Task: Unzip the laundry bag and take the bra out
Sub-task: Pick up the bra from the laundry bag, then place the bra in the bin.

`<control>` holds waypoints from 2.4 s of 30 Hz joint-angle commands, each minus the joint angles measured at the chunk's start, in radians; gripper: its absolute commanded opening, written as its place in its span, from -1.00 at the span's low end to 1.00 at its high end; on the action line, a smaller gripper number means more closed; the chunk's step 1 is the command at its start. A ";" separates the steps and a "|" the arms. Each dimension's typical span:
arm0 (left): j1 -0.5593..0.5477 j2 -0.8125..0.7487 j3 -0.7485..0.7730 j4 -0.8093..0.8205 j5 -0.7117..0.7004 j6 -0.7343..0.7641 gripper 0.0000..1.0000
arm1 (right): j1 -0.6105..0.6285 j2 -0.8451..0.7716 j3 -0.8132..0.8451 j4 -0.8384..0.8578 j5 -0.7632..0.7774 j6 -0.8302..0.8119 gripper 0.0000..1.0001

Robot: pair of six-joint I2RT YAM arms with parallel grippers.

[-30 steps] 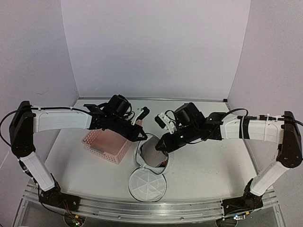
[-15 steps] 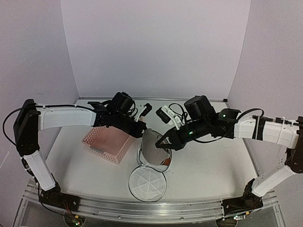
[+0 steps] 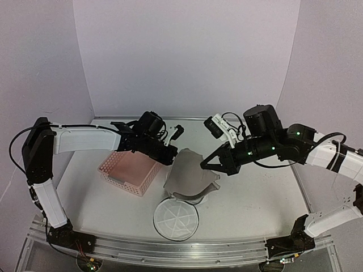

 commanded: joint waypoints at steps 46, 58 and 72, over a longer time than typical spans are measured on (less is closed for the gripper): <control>-0.002 -0.207 0.026 0.002 -0.188 -0.087 0.31 | 0.001 0.103 0.780 -0.055 0.484 -0.044 -1.00; -0.002 -0.615 -0.158 -0.034 -0.518 -0.201 0.58 | 0.001 0.416 1.115 -0.038 0.389 -0.036 -1.00; -0.001 -0.974 -0.295 -0.227 -0.609 -0.288 0.99 | 0.001 0.757 1.263 0.083 0.257 0.085 -1.00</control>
